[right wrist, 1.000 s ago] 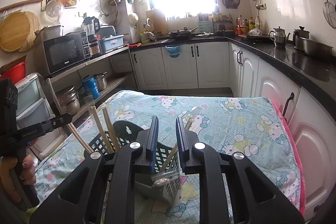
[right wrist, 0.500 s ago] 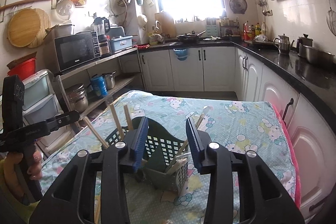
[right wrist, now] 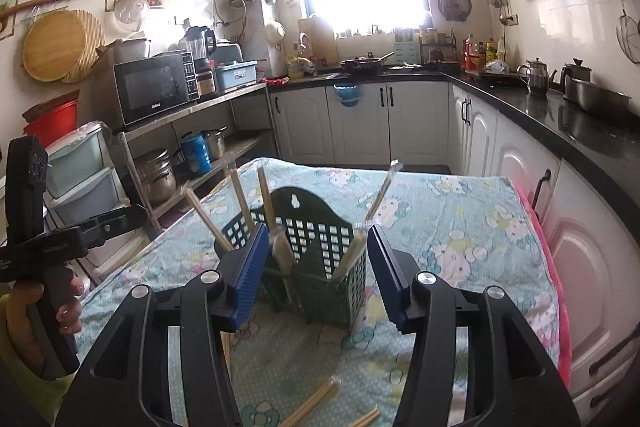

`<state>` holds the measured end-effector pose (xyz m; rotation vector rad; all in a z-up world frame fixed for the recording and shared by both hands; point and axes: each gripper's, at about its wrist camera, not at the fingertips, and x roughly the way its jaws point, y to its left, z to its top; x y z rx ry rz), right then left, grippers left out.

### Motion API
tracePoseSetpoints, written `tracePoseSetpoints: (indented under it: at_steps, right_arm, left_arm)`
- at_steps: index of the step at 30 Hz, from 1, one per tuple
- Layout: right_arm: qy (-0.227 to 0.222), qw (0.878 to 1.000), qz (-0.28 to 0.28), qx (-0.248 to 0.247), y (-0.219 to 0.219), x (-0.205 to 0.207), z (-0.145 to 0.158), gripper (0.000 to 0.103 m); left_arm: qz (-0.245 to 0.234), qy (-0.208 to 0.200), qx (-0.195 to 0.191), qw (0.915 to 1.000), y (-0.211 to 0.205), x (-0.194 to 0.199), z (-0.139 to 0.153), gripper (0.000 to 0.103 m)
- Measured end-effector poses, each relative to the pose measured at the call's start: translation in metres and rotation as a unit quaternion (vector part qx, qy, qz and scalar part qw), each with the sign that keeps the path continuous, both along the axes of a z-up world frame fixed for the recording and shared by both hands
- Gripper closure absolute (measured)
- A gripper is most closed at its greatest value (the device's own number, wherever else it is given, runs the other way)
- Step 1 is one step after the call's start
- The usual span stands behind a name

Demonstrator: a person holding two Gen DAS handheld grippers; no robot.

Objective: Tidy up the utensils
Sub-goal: 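Withdraw the left gripper from the caddy toward the chopsticks on the sheet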

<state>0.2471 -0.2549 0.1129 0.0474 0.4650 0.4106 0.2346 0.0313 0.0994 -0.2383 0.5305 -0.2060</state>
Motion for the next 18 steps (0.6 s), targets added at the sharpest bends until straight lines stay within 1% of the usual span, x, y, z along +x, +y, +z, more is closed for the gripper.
tracePoseSetpoints:
  at_steps: [2, 7, 13, 18]
  right_arm:
    - [0.005, 1.000, -0.001, 0.000, -0.002, -0.006, -0.005, 0.048]
    - [0.027, 1.000, -0.005, 0.000, -0.003, -0.013, -0.020, 0.047]
    - [0.057, 0.998, -0.015, -0.009, -0.005, -0.019, -0.045, 0.047]
    - [0.069, 0.997, -0.018, -0.011, -0.007, -0.025, -0.058, 0.047]
  left_arm:
    - [0.002, 0.005, 0.001, 1.0000, 0.001, -0.005, -0.007, 0.015]
    - [0.002, 0.017, 0.002, 0.9999, 0.001, -0.012, -0.022, 0.015]
    - [0.001, 0.028, 0.004, 0.9996, 0.000, -0.022, -0.034, 0.015]
    - [0.004, 0.033, 0.002, 0.9995, 0.002, -0.029, -0.040, 0.015]
